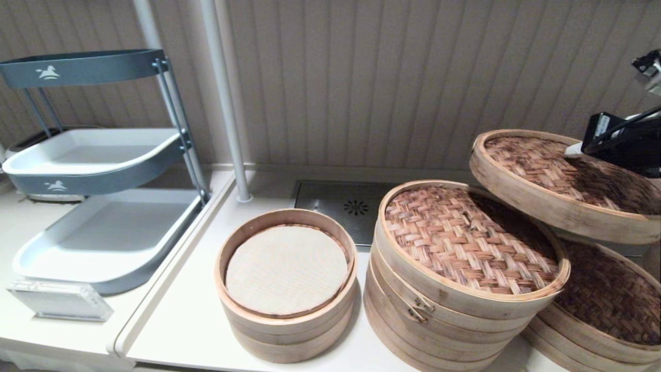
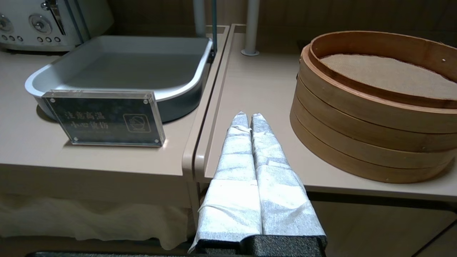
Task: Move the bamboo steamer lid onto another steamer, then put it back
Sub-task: Put the steamer
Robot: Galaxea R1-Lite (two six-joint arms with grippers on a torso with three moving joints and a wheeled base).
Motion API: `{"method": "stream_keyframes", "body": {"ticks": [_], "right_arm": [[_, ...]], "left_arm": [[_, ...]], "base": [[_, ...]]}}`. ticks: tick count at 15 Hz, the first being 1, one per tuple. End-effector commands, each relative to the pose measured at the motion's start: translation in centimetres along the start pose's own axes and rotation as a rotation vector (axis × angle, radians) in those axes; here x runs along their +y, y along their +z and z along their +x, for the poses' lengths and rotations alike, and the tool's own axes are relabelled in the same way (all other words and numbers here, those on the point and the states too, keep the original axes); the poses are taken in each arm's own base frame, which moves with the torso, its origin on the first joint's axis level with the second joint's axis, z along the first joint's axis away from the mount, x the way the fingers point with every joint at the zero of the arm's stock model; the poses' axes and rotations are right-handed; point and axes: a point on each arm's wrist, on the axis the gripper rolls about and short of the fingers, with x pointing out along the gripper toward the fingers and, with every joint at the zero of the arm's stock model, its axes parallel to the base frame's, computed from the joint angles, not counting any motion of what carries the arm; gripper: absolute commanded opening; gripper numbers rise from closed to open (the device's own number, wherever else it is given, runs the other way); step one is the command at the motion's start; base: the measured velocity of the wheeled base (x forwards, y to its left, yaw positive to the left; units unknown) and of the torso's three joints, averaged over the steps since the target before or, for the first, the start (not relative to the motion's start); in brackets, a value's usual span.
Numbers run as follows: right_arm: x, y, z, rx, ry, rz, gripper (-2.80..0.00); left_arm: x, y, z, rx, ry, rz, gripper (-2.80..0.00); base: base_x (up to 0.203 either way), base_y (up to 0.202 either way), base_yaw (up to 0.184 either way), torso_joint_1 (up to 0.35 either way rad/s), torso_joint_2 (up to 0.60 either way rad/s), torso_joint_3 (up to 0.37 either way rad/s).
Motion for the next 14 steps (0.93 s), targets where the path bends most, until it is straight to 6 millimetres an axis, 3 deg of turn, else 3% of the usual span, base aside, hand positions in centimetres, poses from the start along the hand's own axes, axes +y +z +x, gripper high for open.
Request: {"method": "stream_keyframes", "body": {"ticks": [1, 8, 14], "right_arm": [[2.3, -0.7, 0.4, 0.024, 0.046, -0.028, -2.8], [6.5, -3.1, 1.4, 0.086, 0.099, -0.073, -2.8], [8.6, -4.6, 1.7, 0.117, 0.118, -0.12, -2.8]], "left_arm": [[0.0, -0.7, 0.1, 0.021, -0.001, 0.0, -2.8], [0.0, -0.7, 0.1, 0.022, 0.001, 0.0, -2.8], [0.0, -0.7, 0.1, 0.022, 0.0, 0.0, -2.8]], "base": [[0.0, 0.0, 0.0, 0.0, 0.0, 0.0], [0.0, 0.0, 0.0, 0.0, 0.0, 0.0], [0.0, 0.0, 0.0, 0.0, 0.0, 0.0]]}}
